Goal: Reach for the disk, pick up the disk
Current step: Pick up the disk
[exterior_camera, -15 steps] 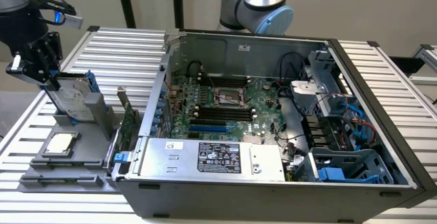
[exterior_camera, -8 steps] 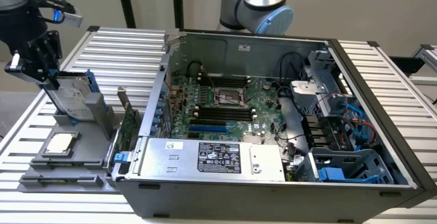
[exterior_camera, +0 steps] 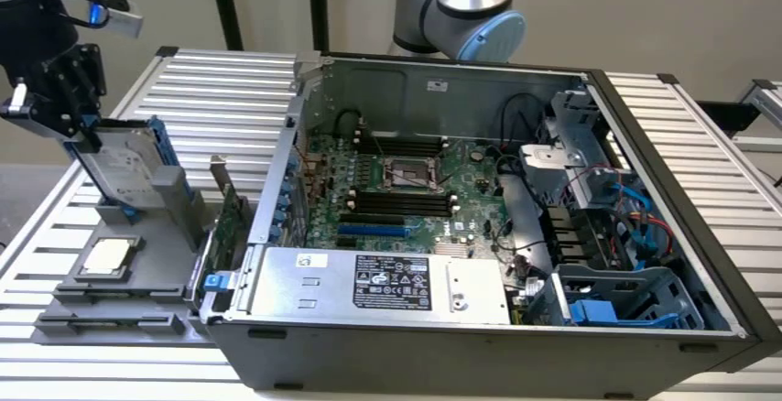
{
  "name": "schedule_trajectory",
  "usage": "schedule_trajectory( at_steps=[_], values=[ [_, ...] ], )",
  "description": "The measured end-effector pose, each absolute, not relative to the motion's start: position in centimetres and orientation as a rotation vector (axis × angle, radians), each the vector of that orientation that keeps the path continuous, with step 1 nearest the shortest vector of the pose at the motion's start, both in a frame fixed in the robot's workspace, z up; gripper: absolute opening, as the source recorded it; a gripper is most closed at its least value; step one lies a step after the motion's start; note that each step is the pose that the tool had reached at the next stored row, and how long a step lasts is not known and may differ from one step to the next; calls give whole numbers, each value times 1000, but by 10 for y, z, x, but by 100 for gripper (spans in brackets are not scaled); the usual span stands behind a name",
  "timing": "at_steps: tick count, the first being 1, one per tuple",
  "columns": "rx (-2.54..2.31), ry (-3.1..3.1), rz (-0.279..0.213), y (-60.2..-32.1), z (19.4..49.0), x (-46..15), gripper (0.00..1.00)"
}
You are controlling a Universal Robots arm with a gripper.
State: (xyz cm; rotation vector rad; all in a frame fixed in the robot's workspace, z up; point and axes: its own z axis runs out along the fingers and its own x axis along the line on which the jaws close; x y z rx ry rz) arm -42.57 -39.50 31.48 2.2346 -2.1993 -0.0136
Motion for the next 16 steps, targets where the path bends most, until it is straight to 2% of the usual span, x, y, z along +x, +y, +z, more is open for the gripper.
schedule_trajectory(
  at_steps=[16],
  values=[
    [2235,-2199,-14,-395,382,-419,33]
  ],
)
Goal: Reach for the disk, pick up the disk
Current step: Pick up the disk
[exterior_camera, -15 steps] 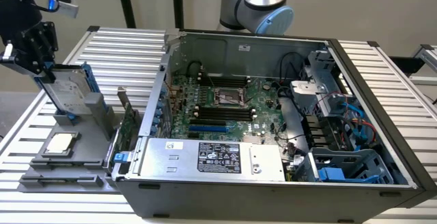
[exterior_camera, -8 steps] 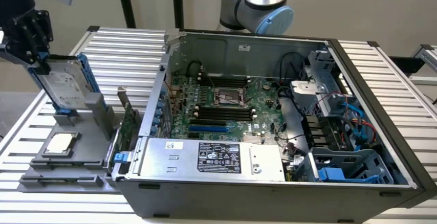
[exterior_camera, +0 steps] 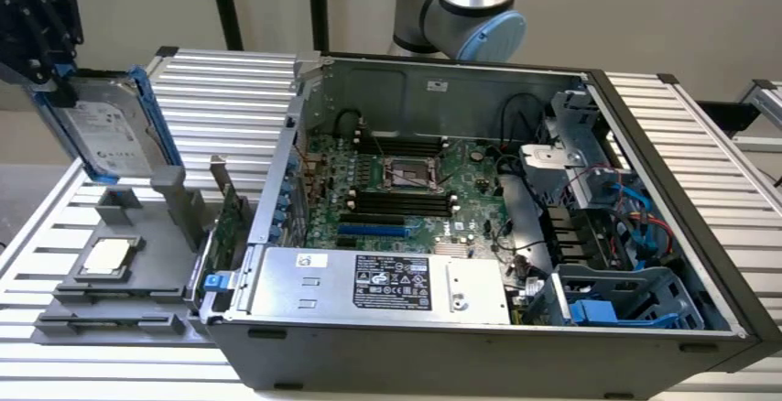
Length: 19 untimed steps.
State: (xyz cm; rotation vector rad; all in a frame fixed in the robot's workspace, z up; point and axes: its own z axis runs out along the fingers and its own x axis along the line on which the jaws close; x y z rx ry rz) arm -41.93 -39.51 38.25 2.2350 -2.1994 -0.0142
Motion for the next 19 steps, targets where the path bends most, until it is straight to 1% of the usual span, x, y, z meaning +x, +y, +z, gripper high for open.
schedule_trajectory(
  at_steps=[7,19],
  values=[
    [2240,-2200,-19,-395,413,-402,33],
    [2260,-2211,-55,-397,457,-347,33]
  ],
)
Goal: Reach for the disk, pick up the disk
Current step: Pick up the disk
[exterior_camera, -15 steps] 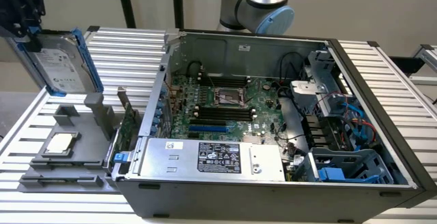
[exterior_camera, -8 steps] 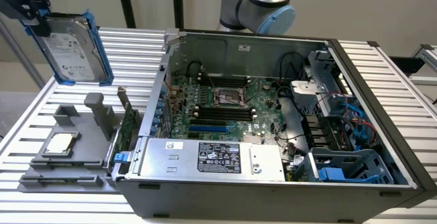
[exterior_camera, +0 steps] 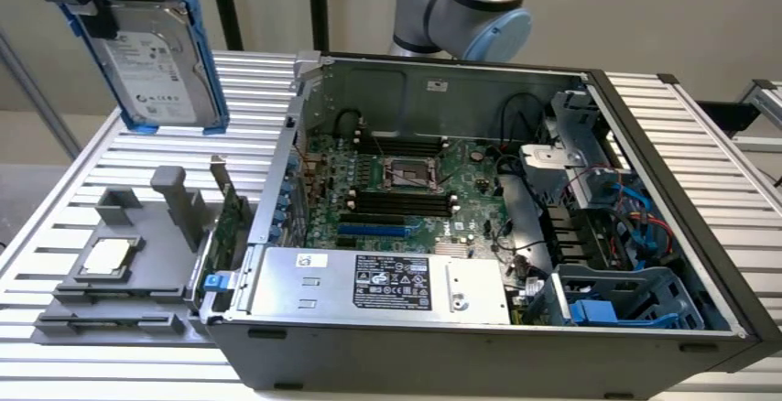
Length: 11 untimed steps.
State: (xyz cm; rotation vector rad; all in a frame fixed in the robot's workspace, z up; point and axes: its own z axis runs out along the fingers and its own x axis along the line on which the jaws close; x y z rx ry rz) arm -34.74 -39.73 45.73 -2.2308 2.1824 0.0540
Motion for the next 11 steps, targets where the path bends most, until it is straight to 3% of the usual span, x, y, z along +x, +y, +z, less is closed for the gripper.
schedule_trajectory(
  at_steps=[11],
  values=[
    [-2222,2173,74,-405,498,-298,33]
  ],
)
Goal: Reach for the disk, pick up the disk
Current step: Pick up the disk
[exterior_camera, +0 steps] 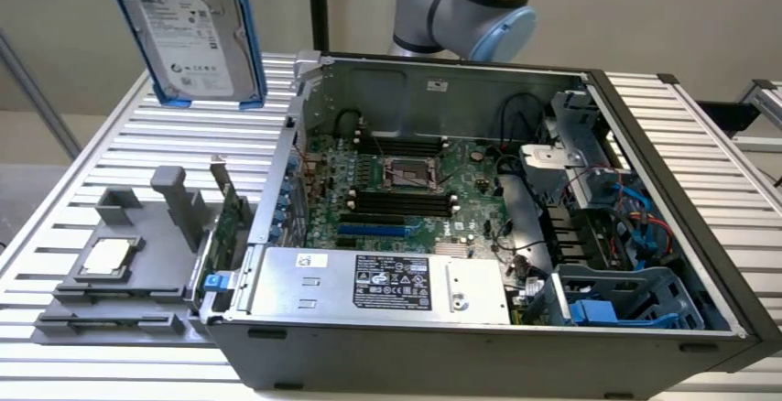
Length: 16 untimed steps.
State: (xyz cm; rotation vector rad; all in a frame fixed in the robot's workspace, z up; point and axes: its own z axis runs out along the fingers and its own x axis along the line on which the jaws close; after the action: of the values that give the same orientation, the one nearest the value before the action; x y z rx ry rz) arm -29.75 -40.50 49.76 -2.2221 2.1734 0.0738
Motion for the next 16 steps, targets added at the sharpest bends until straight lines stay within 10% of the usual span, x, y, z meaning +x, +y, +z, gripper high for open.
schedule_trajectory(
  at_steps=[16],
  values=[
    [-2223,2175,85,-428,512,-225,33]
  ],
)
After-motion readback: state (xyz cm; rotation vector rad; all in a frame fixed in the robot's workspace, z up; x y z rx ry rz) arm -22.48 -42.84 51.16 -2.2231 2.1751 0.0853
